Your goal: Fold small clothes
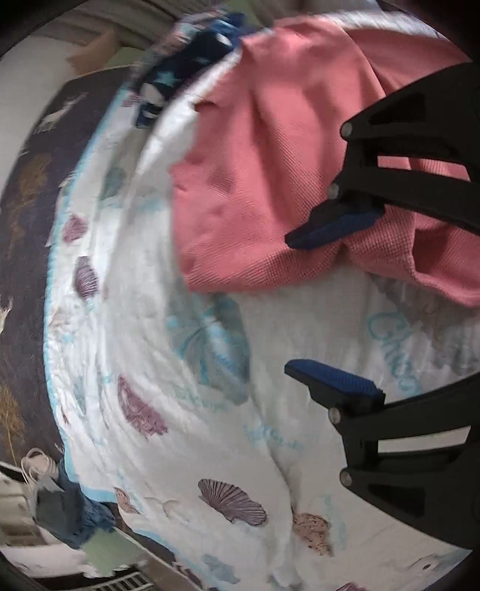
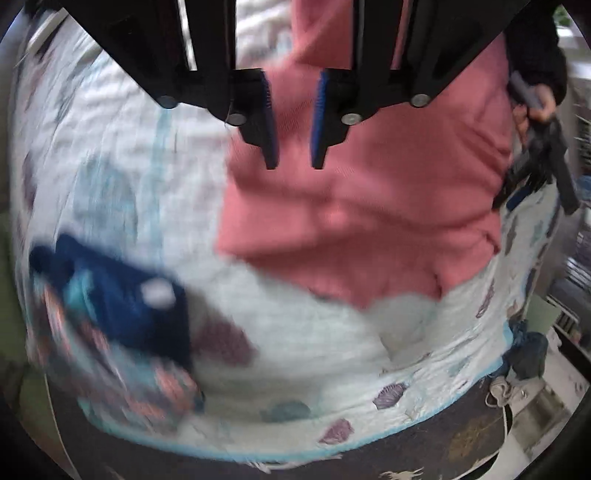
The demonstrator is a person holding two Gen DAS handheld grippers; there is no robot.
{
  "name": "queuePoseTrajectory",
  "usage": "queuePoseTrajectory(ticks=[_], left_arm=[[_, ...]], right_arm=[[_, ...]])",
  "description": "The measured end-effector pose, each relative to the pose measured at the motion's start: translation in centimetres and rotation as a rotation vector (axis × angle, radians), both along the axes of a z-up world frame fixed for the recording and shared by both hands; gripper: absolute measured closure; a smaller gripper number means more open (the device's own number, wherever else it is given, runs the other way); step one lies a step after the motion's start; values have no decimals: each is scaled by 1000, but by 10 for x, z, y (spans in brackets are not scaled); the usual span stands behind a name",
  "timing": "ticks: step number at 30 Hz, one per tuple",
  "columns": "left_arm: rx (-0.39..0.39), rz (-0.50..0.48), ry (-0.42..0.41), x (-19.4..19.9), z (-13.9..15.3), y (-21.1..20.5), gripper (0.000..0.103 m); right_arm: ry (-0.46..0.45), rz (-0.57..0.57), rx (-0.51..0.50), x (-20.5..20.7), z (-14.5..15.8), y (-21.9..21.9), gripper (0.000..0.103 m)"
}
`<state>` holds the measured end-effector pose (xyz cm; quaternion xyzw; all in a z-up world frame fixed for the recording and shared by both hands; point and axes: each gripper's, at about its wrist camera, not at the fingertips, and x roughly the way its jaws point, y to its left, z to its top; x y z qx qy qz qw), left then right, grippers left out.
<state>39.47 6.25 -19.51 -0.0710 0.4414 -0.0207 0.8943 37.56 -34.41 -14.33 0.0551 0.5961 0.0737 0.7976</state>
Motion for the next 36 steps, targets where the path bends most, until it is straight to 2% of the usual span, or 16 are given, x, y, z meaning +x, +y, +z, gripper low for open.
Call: queuePoseTrajectory(ticks=[1,2,3,6,8,11,13,14,15,17,20,22,26,30,33,36], left_arm=[[-11,0,-21,-4,8,1,41],[-19,-8,-50,-9,19,0,41],[-25,-22,-77,-14,31,-2,41],[-63,-96,-148,-34,67,-22,41],[-93,-144,-157,-42,82,-37,41],[-155,-249,-148,-58,95,-69,40],[-149,-300,-151,-66,96,-92,40],[-138,-312,-149,-69,95,-101,40],[-130,-321,-141,-70,92,-109,40],[-153,-350,-112,-70,81,-127,40],[-162,-410,-45,-61,61,-159,40],[-126,-444,-2,-54,45,-183,40],[-136,-499,120,-43,7,-225,40],[39,-493,56,-47,-13,-252,39],[87,-499,13,-54,-14,-255,38],[91,-508,8,-57,-11,-252,38]], right_arm=[[10,10,9,-24,-3,-9,53],[9,14,25,-48,-5,-17,35],[10,11,48,-68,-7,-24,29],[75,-23,210,-145,-25,-48,29],[161,-13,275,-199,-46,-48,29],[207,-49,251,-251,-66,-41,34],[136,-78,253,-275,-68,-36,36],[98,-88,241,-280,-65,-35,43],[79,-97,255,-282,-64,-34,64],[72,-99,408,-287,-66,-30,98],[41,-101,383,-293,-66,-17,99],[18,-144,430,-302,-60,-24,99],[-51,-224,470,-331,-41,-46,100],[-30,-250,461,-345,-45,-55,100],[28,-258,456,-342,-63,-52,100],[61,-265,491,-342,-80,-50,100]])
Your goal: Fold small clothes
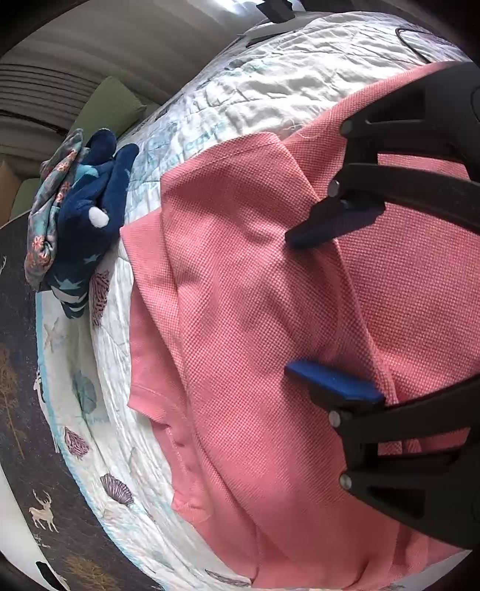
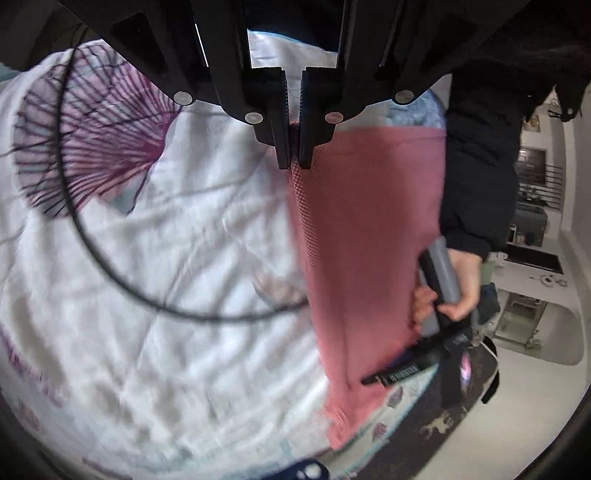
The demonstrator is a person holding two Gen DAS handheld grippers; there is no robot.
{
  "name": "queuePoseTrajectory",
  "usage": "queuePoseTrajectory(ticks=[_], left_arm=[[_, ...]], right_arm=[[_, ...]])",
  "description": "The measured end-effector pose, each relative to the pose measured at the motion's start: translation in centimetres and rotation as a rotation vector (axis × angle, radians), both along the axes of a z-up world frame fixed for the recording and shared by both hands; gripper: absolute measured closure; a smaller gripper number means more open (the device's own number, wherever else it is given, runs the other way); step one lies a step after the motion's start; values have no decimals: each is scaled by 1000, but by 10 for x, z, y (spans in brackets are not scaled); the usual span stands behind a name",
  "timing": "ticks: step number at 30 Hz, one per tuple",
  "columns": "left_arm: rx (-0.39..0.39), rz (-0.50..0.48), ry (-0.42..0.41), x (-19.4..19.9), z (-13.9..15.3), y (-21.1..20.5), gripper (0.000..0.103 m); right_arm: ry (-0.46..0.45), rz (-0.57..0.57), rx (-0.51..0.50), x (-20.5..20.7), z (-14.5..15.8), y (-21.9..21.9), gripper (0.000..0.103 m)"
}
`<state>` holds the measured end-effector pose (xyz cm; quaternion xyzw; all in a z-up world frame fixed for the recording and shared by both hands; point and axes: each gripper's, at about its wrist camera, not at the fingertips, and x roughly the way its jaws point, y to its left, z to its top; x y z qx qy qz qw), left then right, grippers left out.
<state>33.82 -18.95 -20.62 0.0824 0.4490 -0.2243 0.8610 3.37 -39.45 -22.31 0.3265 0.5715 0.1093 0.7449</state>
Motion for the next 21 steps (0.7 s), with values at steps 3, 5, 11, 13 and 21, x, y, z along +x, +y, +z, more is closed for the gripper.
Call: queuePoseTrajectory(ticks=[3,5,11,13,21], left_arm=[[-8,29,10,3,14,9,38],[-33,49,-20,-1,33,23,38],[24,124,-148,-57,74,95,38],[32,172,-151,-80,79,135,38],[-14,376,2,-152,69,294,38]], right_arm=[[-17,9,-18,4,10,-2,99],[-35,26,-75,5,30,-6,95],[-147,-26,-333,7,88,-27,56],[-173,-44,-312,6,98,-35,53],[-135,43,-224,10,70,-3,45]])
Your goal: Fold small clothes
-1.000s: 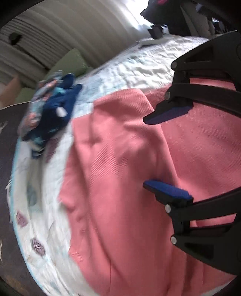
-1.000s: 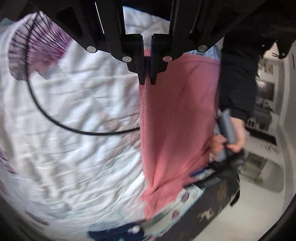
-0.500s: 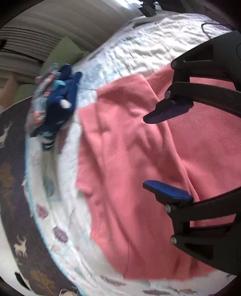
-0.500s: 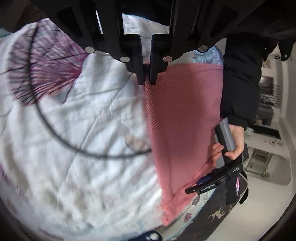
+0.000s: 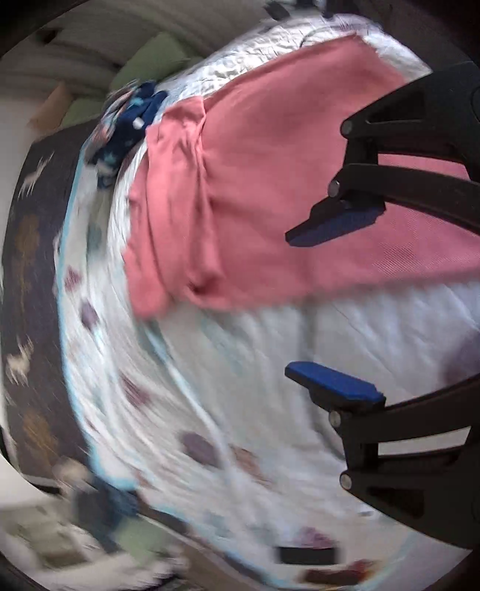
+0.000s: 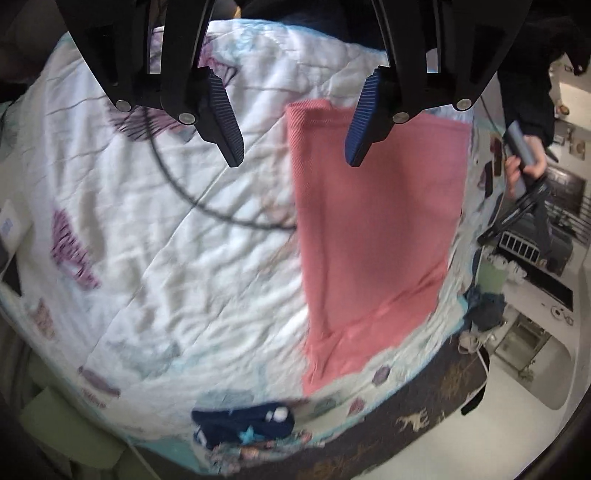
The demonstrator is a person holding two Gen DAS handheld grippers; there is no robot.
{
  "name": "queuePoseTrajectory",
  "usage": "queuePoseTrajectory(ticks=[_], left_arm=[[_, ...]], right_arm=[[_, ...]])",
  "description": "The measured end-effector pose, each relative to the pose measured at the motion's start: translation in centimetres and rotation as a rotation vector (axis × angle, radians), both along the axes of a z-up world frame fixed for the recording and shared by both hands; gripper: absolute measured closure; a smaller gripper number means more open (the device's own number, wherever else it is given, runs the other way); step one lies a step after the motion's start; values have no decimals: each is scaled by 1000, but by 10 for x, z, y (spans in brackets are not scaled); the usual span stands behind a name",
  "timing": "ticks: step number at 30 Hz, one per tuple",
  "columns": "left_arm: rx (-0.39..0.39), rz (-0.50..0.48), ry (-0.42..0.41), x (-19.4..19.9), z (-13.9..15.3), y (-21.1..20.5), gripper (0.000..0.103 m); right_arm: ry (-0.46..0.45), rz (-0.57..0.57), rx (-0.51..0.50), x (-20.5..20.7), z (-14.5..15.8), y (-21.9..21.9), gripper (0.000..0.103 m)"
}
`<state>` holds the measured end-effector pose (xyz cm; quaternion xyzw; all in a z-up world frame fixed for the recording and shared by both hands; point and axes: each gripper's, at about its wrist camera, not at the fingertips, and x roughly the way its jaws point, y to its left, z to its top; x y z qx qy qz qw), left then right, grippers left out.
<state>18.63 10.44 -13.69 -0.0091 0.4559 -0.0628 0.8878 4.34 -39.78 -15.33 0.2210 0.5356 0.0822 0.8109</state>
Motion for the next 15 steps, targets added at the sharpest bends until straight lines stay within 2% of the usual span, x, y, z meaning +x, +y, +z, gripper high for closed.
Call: queuePoseTrajectory(ticks=[3,7,11,15], left_arm=[[-131,66,60,-28,-15,45,38],[-279,104,138,-50,-44,63,38],[-433,26,209,-71,-70,51,38],[-538,-30,254,-80,-80,38,38]], right_arm=[[22,4,36,-2,-17,5,45],[59,12,52,3,-33,11,45],[87,10,80,5,-44,14,45],[87,-2,94,3,-45,14,45]])
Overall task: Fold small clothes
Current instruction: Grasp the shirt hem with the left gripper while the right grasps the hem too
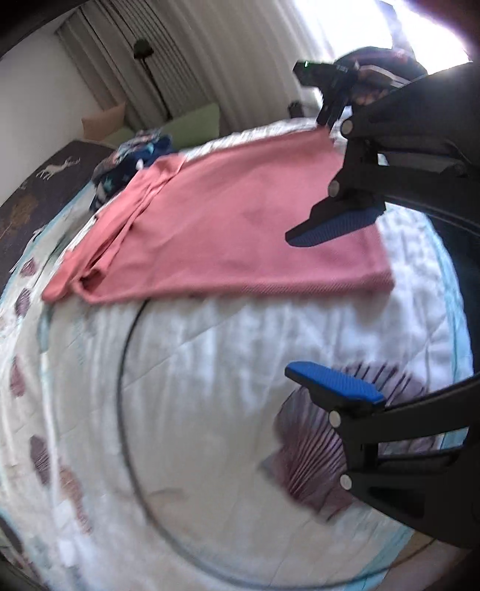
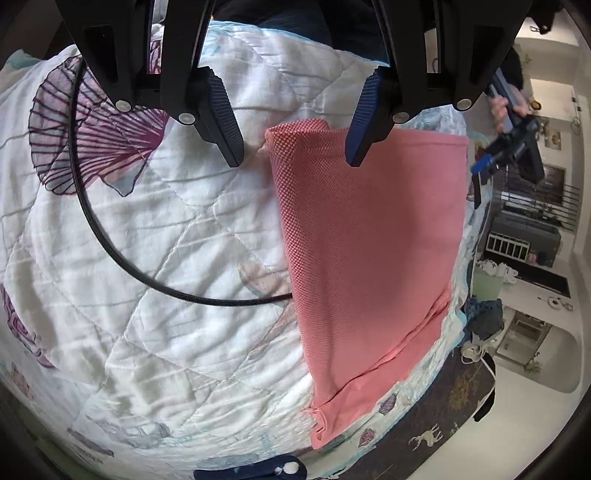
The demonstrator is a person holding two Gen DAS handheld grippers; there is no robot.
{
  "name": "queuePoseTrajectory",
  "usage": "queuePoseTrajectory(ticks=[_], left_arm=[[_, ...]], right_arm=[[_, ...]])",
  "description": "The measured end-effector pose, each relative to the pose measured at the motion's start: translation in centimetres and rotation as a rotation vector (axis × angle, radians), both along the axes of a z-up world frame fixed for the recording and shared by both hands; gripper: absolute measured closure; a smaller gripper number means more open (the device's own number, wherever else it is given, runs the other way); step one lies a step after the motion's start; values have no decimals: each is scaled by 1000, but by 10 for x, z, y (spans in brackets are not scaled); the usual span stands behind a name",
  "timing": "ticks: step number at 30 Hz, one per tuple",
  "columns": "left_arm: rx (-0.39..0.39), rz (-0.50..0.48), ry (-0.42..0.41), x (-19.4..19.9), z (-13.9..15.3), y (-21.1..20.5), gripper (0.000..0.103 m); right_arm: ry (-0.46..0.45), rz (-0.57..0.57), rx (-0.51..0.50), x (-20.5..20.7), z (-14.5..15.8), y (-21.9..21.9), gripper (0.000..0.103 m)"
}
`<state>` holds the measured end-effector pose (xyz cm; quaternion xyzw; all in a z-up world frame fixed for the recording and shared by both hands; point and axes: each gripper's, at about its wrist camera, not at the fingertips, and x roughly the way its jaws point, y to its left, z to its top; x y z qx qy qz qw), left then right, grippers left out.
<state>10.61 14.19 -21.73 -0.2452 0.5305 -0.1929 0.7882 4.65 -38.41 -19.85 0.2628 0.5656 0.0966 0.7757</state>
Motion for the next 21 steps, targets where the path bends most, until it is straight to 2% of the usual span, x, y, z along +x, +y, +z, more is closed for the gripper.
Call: queuePoseTrajectory(ticks=[4,7,9,11,13,14,15,17,19,21], left_arm=[[-124,-35,69,-6,-8,-6,38],[-72,-62,49,-12,-9,-11,38],[-70,-70,25,-14,-8,-12,38],[-69,-80,11,-16,-8,-16,39],[-75,-97,7,-18,-9,-18,52],[-75,-109,17,-19,-11,-20,63],[-80,-119,24,-19,-12,-21,68],[-113,-125,34,-22,-14,-21,72],[-144,-127,44,-21,-17,-23,78],[-166,-130,48,-22,-21,-24,88]], right_arm=[[0,5,-1,-5,-1,1,45],[1,4,17,-7,-5,4,45],[4,0,67,-7,-7,3,45],[9,-2,71,-6,-9,4,45],[4,14,60,-5,-9,7,45],[-1,26,48,-5,-8,10,44],[-2,31,40,-5,-7,12,44],[0,37,34,-3,-6,16,44],[3,34,38,-2,-6,17,50],[15,29,57,0,-8,17,67]])
